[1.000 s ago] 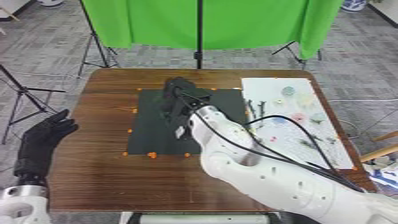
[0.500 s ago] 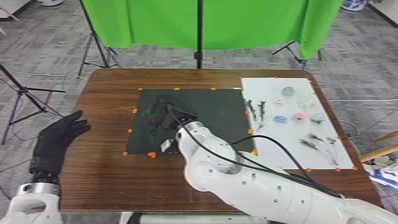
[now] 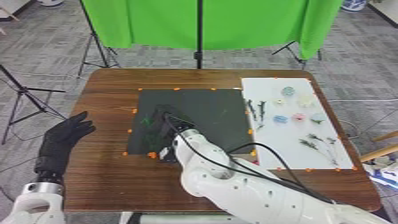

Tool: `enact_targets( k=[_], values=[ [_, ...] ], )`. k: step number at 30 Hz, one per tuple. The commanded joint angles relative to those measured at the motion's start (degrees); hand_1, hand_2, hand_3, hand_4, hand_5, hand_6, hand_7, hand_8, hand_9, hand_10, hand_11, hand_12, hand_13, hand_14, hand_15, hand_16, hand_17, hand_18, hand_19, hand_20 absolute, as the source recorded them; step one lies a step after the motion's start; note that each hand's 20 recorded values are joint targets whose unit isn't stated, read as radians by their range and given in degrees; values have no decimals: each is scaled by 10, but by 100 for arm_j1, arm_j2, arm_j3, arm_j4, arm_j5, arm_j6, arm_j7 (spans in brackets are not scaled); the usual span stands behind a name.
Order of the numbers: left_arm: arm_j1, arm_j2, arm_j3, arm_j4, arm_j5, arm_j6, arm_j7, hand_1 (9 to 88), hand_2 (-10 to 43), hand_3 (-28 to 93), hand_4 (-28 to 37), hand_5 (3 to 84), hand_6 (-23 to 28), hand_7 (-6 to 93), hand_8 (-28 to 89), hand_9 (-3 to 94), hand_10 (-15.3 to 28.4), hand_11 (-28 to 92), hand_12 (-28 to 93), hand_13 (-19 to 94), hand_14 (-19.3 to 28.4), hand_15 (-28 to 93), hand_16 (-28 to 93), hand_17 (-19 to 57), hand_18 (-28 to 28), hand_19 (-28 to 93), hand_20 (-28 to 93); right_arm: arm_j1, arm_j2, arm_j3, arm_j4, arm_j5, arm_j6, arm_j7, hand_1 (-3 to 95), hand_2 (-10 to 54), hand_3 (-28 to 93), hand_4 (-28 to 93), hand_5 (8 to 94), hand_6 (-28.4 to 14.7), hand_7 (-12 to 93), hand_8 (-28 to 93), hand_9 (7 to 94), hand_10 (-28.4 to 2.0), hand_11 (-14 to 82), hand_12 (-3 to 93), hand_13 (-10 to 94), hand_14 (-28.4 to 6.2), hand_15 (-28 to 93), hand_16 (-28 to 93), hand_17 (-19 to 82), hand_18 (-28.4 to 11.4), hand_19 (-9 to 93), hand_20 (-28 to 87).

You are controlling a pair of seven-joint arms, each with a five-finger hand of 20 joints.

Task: Arrange flowers

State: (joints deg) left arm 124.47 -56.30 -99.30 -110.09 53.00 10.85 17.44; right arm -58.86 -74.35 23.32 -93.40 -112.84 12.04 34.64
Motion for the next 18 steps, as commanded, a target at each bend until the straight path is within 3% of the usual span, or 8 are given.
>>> enact_targets(
  k=[1, 7, 18],
  values=[
    [-6, -26, 31, 34, 80, -71, -67, 234, 123, 689, -283, 474, 45, 110, -67, 468, 139, 182, 108, 396, 185, 221, 4, 118, 137, 122, 210, -39, -95, 68, 62, 82, 56, -46, 532, -95, 590, -53, 887, -39, 175, 150, 937, -106, 444, 306, 937, -17, 728, 456, 724, -168, 932, 698],
    [-41, -27, 48, 47, 93, -82, -93, 227, 71, 698, -279, 471, 48, 106, -66, 462, 139, 183, 109, 393, 187, 222, 5, 115, 139, 122, 209, -49, -91, 89, 103, 74, 55, -42, 521, -95, 584, -46, 884, -38, 169, 140, 937, -108, 441, 303, 937, -15, 724, 445, 723, -166, 932, 688],
    [-32, -48, 38, 44, 125, -131, -135, 226, 44, 699, -262, 468, 49, 102, -63, 458, 139, 181, 110, 388, 188, 217, 7, 113, 139, 121, 207, -85, -86, 155, 157, 53, -34, 11, 490, -95, 580, -39, 876, -40, 166, 138, 937, -110, 434, 301, 937, -14, 720, 431, 723, -163, 932, 672]
  ],
)
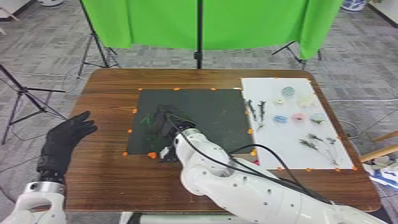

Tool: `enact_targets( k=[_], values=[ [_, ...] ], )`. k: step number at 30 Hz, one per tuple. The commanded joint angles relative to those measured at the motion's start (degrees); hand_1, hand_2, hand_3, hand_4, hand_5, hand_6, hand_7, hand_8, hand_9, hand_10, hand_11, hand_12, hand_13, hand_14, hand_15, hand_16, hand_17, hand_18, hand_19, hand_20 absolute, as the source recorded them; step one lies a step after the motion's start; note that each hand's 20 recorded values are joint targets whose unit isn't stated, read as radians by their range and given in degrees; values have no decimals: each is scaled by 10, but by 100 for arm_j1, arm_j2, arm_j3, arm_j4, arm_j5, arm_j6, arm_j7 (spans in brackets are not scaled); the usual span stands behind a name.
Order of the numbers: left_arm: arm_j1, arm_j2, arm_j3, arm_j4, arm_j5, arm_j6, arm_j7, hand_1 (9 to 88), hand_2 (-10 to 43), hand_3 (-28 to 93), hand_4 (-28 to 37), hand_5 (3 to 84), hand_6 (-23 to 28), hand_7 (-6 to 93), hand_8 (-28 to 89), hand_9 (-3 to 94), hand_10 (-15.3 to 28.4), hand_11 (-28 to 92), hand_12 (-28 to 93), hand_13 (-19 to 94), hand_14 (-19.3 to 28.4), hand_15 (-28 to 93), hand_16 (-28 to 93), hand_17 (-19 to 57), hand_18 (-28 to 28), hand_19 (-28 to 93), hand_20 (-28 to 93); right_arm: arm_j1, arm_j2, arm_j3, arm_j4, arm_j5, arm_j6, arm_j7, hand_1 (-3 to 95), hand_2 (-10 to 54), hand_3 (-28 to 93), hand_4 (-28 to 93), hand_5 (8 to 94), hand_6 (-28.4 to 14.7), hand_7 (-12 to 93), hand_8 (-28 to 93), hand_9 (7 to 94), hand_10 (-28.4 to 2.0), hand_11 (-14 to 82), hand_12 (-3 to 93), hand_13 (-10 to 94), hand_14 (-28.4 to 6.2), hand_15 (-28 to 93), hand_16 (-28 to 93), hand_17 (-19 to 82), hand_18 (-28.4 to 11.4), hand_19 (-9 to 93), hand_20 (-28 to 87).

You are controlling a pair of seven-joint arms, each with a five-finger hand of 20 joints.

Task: Arrange flowers

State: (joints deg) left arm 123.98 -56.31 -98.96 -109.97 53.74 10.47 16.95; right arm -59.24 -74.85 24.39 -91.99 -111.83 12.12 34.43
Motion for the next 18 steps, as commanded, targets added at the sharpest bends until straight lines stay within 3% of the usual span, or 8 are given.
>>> enact_targets(
  k=[1, 13, 18],
  values=[
    [17, -50, 1, 30, 56, -101, -94, 226, 43, 699, -260, 468, 49, 102, -63, 457, 139, 180, 109, 388, 187, 218, 7, 113, 139, 121, 207, -46, -32, 42, 20, -45, -29, 34, 486, -95, 582, -39, 876, -41, 166, 137, 937, -110, 433, 302, 937, -14, 720, 430, 723, -164, 932, 670],
    [-8, -67, -4, 40, 84, -151, -103, 231, 35, 692, -250, 465, 50, 101, -62, 454, 137, 179, 112, 388, 188, 215, 9, 112, 140, 119, 206, -32, 87, 177, -83, -197, -90, -69, 451, -95, 594, -42, 867, -41, 166, 124, 937, -110, 424, 307, 937, -14, 713, 427, 722, -162, 932, 662],
    [218, -128, -202, -85, 95, -125, -164, 233, 35, 690, -249, 465, 50, 101, -62, 454, 138, 179, 112, 387, 187, 216, 9, 111, 140, 118, 205, 262, 943, 415, -934, -230, 221, -166, 430, -95, 609, -48, 864, -41, 168, 112, 937, -111, 413, 310, 937, -14, 701, 431, 716, -161, 932, 656]
  ],
)
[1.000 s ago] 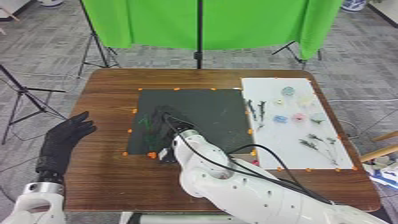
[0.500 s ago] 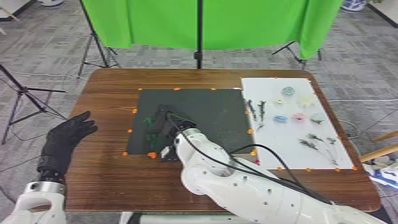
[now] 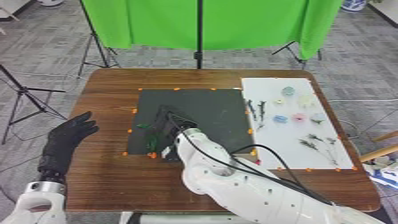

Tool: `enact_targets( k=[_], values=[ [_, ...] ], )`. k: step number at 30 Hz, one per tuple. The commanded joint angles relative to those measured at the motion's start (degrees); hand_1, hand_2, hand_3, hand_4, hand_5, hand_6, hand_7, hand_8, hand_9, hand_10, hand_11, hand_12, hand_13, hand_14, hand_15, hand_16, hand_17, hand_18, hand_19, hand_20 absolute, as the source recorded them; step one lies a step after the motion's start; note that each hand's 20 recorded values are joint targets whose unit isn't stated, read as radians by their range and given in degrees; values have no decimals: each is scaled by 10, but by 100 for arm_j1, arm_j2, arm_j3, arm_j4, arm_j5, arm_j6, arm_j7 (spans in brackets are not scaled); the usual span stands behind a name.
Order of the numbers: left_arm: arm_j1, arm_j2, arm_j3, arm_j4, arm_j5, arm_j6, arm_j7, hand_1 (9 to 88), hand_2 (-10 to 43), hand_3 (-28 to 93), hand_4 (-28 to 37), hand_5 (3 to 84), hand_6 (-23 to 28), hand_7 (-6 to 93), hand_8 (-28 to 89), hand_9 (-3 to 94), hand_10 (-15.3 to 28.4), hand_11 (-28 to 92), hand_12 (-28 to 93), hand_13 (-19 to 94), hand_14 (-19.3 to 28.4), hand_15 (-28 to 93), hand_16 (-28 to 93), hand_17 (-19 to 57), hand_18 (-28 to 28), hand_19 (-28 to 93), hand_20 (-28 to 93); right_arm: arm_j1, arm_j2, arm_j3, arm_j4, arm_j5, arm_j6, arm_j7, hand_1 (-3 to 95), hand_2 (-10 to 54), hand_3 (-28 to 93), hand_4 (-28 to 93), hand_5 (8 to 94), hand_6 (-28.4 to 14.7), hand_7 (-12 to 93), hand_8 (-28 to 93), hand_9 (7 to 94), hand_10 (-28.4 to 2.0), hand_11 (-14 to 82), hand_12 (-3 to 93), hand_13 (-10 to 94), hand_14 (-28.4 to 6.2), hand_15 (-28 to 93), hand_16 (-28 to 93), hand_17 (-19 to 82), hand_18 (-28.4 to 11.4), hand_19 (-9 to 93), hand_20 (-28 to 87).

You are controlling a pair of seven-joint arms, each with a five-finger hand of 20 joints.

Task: Arrange flowers

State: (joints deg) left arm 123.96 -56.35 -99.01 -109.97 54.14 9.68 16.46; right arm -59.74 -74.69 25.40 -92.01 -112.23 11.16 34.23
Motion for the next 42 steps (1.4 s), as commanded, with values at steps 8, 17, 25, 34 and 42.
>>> enact_targets(
  k=[8, 17, 25, 34, 42],
  values=[
    [474, -214, -404, -208, 46, -3, -128, 233, 31, 691, -248, 465, 50, 101, -62, 454, 140, 179, 112, 388, 186, 214, 9, 111, 140, 119, 206, -737, 3036, 2464, -2822, -667, 180, -313, 374, -95, 637, -72, 853, -35, 180, -18, 928, -117, 387, 321, 931, -21, 682, 466, 694, -167, 932, 665],
    [583, -244, -490, -270, 78, -20, -199, 239, 21, 693, -245, 465, 50, 101, -62, 453, 139, 179, 112, 388, 187, 216, 9, 111, 140, 119, 205, -3794, 4336, 5645, -3324, -766, -468, -45, 320, -95, 616, -92, 831, -31, 191, -82, 905, -125, 390, 326, 909, -28, 697, 477, 667, -174, 932, 681],
    [577, -239, -499, -281, 153, -93, -235, 262, 2, 682, -224, 465, 50, 101, -61, 453, 139, 179, 112, 388, 186, 215, 9, 111, 140, 118, 205, -5121, 4606, 6683, -3164, -1005, -1453, 339, 317, -95, 591, -136, 827, -34, 184, -80, 899, -124, 400, 336, 904, -28, 713, 481, 666, -179, 932, 693],
    [609, -251, -523, -299, 223, -141, -277, 276, -13, 672, -201, 465, 51, 102, -62, 453, 139, 181, 112, 388, 186, 216, 9, 111, 140, 116, 205, -5596, 4710, 6872, -2992, -921, -2094, 453, 330, -95, 576, -149, 829, -36, 180, -78, 897, -124, 412, 348, 900, -29, 728, 489, 667, -180, 932, 702],
    [602, -259, -503, -307, 271, -176, -303, 280, -12, 665, -195, 465, 52, 101, -62, 452, 138, 180, 111, 387, 186, 216, 9, 110, 140, 117, 205, -5334, 4723, 6322, -2583, -987, -2211, 447, 335, -95, 576, -140, 831, -36, 179, -77, 897, -123, 413, 349, 900, -28, 729, 491, 668, -179, 932, 706]
  ],
)
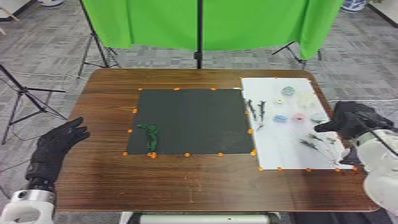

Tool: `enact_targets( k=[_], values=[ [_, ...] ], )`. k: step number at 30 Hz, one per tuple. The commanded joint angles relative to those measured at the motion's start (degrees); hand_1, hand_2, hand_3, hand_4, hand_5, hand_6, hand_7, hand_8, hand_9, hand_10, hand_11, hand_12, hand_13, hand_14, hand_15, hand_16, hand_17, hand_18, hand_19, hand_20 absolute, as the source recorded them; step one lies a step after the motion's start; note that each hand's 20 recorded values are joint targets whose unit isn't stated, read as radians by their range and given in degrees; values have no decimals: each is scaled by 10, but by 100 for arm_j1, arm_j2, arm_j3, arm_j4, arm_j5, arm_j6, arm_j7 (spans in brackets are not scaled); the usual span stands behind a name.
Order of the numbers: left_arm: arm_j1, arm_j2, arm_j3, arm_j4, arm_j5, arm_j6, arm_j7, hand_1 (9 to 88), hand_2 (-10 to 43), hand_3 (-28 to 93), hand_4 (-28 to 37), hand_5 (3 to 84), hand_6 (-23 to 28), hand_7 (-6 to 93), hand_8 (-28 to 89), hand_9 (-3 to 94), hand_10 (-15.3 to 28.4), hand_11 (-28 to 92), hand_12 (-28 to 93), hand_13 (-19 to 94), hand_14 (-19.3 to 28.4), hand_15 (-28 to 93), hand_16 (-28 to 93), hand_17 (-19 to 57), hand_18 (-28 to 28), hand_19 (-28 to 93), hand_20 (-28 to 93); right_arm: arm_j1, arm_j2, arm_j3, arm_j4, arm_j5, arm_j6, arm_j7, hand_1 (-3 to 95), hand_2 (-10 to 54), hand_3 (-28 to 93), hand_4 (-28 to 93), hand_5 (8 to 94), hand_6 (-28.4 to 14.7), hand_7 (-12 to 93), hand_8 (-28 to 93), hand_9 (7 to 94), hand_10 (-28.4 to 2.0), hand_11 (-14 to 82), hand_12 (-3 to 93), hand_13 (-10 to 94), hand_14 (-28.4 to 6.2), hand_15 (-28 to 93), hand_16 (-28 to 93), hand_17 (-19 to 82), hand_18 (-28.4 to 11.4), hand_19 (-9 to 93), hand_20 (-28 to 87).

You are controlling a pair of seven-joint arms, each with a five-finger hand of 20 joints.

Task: Arrange flowers

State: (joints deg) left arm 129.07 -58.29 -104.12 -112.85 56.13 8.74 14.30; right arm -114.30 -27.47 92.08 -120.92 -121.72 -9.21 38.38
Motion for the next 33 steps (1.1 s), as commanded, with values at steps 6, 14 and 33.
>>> enact_targets(
  k=[6, 14, 33],
  values=[
    [134, -99, 1, -36, 92, -101, -111, 279, -13, 666, -195, 465, 52, 100, -62, 453, 137, 181, 111, 387, 187, 216, 9, 110, 140, 117, 205, 92, -26, -483, 488, -209, -139, 68, 341, -95, 582, -135, 830, -35, 181, -76, 896, -122, 415, 349, 900, -27, 730, 490, 669, -179, 932, 706],
    [140, -106, 18, -37, 79, -115, -140, 279, -11, 664, -196, 465, 52, 100, -62, 452, 138, 181, 111, 387, 187, 216, 9, 109, 140, 117, 205, 133, -62, -688, 647, -254, 110, 74, 363, -95, 621, -135, 832, -30, 191, -76, 899, -118, 420, 347, 903, -26, 730, 484, 670, -178, 932, 705],
    [146, -110, -9, -48, 98, -201, -227, 270, -2, 667, -200, 464, 53, 98, -61, 451, 139, 179, 112, 386, 188, 215, 8, 109, 141, 118, 204, 19, -251, 150, 82, 575, 1073, 72, 553, -95, 574, -99, 889, -26, 228, 178, 937, -99, 449, 337, 936, -19, 727, 456, 705, -174, 932, 697]
  ],
)
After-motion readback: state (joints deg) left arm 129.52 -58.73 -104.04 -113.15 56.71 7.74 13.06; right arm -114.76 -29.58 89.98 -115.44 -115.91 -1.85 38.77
